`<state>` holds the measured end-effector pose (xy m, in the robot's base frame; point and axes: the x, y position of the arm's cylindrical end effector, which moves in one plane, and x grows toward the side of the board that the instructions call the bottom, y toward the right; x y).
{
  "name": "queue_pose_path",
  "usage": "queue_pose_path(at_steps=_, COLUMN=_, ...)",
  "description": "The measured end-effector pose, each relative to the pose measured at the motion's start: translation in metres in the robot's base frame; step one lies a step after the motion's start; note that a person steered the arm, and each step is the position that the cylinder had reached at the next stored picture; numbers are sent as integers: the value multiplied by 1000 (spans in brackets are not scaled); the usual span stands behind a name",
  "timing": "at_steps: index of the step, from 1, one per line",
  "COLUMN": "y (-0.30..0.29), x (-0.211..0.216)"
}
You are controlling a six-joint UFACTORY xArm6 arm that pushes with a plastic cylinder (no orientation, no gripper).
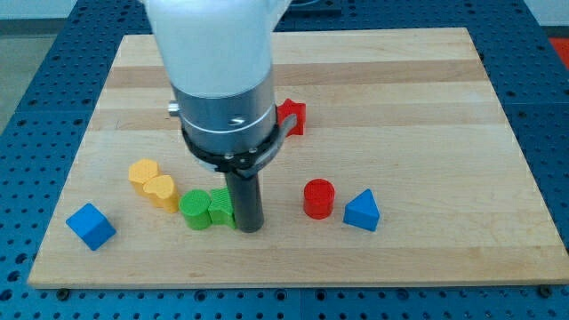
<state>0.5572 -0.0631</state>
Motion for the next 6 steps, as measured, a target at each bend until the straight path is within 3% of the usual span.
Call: queue_pose_path(at_steps=6, y=-21, x=-29)
